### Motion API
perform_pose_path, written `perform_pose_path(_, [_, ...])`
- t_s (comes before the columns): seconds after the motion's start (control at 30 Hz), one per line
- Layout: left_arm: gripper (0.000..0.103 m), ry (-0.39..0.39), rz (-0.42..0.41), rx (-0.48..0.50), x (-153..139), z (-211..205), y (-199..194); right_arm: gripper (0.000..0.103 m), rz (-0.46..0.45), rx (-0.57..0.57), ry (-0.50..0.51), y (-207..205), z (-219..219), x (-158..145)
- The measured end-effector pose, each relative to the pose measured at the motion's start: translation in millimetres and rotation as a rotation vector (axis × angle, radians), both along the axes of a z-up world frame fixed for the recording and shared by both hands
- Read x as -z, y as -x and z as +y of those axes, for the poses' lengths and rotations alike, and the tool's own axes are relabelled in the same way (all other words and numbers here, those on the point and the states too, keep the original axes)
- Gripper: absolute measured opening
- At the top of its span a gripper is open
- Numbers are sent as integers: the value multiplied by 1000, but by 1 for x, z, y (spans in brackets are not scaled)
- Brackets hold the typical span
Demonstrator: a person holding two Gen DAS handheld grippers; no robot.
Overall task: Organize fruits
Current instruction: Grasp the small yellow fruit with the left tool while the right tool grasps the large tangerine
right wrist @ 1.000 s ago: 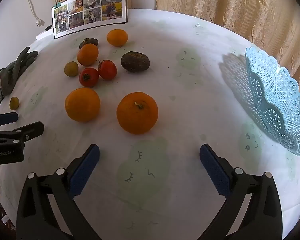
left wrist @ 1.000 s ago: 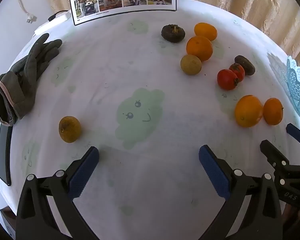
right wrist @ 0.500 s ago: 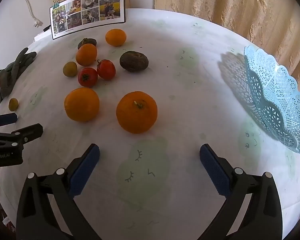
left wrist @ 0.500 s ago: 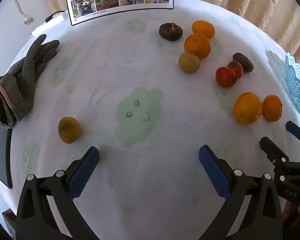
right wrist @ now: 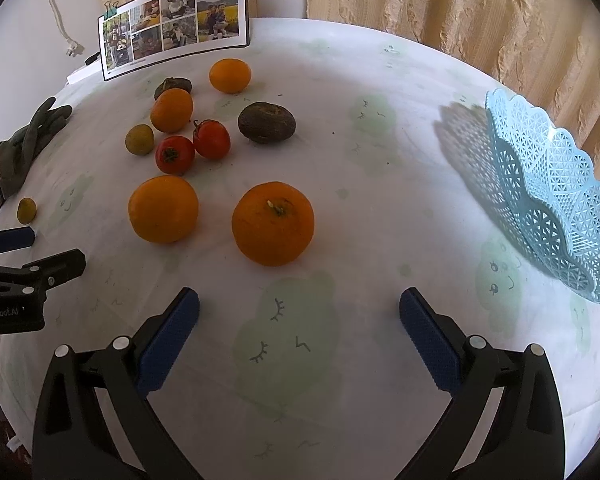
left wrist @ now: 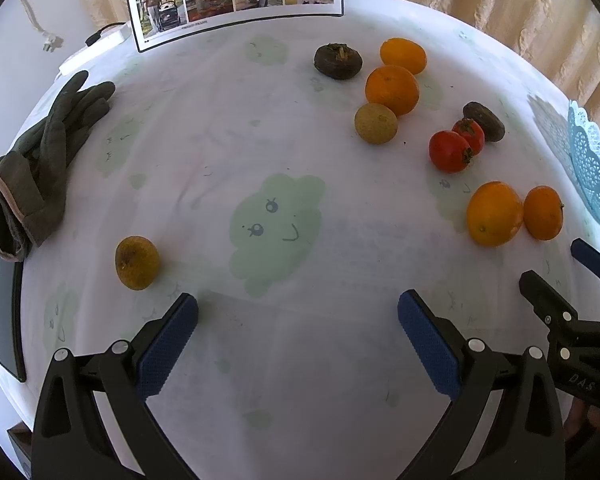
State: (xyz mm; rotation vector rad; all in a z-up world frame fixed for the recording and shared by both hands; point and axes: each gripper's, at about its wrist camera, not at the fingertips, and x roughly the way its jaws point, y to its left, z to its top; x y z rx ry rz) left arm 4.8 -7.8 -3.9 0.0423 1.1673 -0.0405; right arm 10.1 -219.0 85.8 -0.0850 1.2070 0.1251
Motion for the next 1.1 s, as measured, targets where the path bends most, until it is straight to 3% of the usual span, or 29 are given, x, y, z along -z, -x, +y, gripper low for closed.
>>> perform_pose_path(0.27, [98, -9, -7, 7, 1, 0, 2, 101, 9, 3, -14, -1, -1, -3])
perform_pose_path(0.53, [98, 1, -49, -66, -10, 24, 10, 101, -29, 12, -52, -1, -2, -12])
perform_pose_path(0.87, [80, 37, -85, -211, -18, 77, 18, 100, -29, 12, -70, -9, 2, -12])
perform_pose_path(0.97, [78, 39, -87, -226, -17, 84, 17, 92, -19, 13, -74, -11, 2, -10])
perform_pose_path(1.1, [69, 45, -83, -229, -14, 92, 10, 89, -14, 5, -72, -13, 5, -8])
